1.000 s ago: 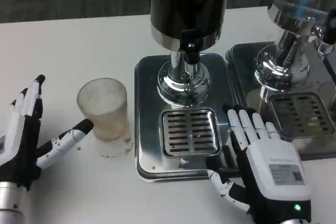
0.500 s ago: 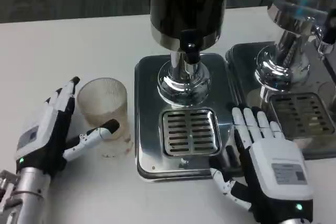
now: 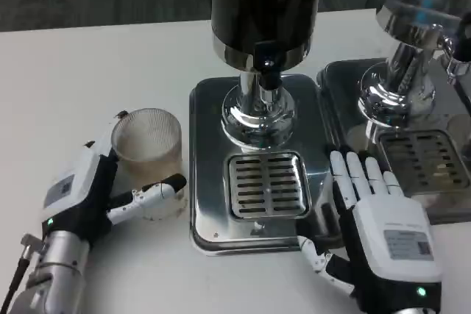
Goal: Grasp the cup under the faucet to collect the drink, then remove the cup.
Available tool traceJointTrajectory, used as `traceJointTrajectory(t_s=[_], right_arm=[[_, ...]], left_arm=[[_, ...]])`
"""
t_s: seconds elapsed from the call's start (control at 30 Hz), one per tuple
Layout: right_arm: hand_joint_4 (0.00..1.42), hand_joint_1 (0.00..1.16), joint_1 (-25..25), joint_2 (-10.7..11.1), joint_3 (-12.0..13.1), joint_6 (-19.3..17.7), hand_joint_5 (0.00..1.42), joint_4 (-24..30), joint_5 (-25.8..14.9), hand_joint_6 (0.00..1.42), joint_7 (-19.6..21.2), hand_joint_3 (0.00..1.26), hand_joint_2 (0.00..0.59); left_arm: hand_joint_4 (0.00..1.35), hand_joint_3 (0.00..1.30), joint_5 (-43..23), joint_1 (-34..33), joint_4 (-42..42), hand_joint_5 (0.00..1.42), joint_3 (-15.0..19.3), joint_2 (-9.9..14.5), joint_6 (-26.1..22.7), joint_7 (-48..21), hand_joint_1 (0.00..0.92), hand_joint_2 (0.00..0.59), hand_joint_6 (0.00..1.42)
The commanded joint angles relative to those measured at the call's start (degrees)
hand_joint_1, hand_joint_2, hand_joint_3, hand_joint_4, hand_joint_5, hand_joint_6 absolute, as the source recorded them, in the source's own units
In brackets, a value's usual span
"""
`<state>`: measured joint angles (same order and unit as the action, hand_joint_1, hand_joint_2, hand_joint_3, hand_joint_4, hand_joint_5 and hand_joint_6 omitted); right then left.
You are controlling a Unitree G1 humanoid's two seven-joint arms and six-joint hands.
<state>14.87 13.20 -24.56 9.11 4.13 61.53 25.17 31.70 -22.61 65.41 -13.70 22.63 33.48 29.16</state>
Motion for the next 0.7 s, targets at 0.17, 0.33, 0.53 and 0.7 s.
traceJointTrajectory(t_s=[0.17,0.33,0.53,0.7], right_arm=[[0.0,0.39,0.07,-0.34,-0.16,0.53,0.0,0.27,0.32,0.05,1.05,0.0,0.409],[0.0,0.4,0.52,-0.42,-0.3,0.93,0.0,0.72,0.47,0.05,1.04,0.0,0.408],[0.0,0.4,0.89,-0.32,-0.54,1.3,0.0,1.29,0.51,0.06,0.75,0.0,0.408],[0.0,0.4,0.95,-0.17,-0.67,1.32,0.0,1.51,0.34,0.06,0.49,0.0,0.408]], left_arm=[[0.0,0.0,-0.39,-2.61,2.71,0.1,-0.94,-1.39,1.21,1.25,0.177,0.014,0.07],[0.0,0.0,-0.5,-3.39,3.78,0.13,-1.23,-1.88,0.93,1.02,0.178,0.013,0.11],[0.06,0.01,-0.61,-4.04,4.18,0.34,-1.61,-1.79,2.03,0.72,0.291,0.049,0.35],[0.23,0.15,0.2,-3.52,3.96,0.52,-2.52,-1.16,3.34,2.42,0.45,0.081,0.6]])
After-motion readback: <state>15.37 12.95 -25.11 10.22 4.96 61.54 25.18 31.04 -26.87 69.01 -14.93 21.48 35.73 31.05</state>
